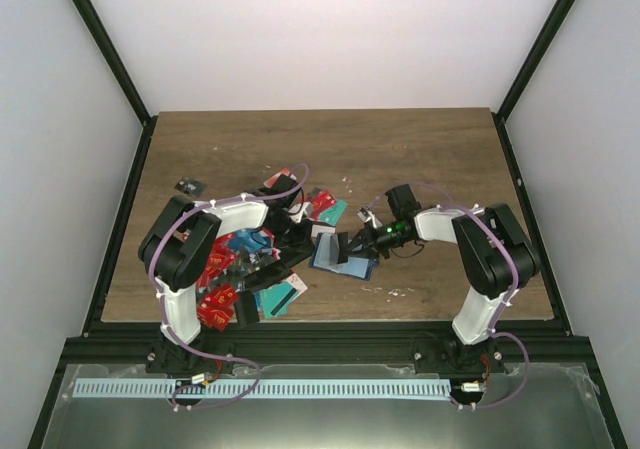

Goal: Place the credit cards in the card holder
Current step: Insert the credit card into the card holder.

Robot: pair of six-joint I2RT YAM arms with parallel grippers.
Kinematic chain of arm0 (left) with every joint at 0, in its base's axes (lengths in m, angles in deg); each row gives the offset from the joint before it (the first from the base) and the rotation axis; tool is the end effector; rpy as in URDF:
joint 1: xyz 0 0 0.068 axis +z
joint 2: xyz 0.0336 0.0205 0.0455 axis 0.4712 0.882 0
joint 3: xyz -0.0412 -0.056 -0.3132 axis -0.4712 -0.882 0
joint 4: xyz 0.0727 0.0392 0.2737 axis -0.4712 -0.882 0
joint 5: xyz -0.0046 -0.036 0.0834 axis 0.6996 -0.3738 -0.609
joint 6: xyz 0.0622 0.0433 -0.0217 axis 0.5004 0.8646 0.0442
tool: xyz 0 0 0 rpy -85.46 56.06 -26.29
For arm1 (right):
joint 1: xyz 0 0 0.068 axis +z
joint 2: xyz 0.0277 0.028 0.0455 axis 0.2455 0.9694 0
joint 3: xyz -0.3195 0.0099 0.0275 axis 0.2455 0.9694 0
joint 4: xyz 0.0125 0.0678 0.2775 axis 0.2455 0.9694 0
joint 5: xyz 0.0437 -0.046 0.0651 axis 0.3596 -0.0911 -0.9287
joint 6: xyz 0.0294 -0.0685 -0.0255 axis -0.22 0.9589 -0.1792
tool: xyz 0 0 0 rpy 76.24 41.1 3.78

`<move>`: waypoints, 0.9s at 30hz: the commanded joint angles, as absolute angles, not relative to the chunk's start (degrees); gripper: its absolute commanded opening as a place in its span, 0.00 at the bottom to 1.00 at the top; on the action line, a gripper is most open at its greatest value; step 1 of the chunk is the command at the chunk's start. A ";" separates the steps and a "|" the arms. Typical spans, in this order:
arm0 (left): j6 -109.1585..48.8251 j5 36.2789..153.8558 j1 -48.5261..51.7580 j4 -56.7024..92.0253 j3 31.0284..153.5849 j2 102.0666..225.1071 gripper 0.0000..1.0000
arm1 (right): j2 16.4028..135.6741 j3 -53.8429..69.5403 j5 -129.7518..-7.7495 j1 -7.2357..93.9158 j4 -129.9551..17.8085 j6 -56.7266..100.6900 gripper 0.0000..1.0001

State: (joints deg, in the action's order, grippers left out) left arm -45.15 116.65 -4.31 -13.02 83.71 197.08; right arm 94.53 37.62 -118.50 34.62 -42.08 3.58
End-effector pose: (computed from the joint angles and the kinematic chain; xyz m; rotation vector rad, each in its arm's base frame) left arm 0.3124 -0.2382 0.1320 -0.2653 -2.9813 0.9020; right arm 0.2817 0.1656 0.1371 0.1670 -2.6642 -1.5369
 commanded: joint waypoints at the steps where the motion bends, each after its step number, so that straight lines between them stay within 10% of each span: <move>1: -44.73 116.60 -4.76 -13.34 82.71 196.91 0.04 | 96.33 37.50 -122.14 35.20 -46.29 1.37 0.01; 27: -46.67 119.88 -4.74 -12.30 80.61 195.59 0.04 | 100.91 39.53 -115.12 42.00 -63.94 -16.48 0.01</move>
State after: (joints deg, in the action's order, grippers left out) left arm -45.92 117.66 -4.22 -12.12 82.18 196.32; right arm 99.60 39.06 -116.99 40.26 -59.91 -13.86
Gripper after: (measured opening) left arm 0.040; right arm 0.024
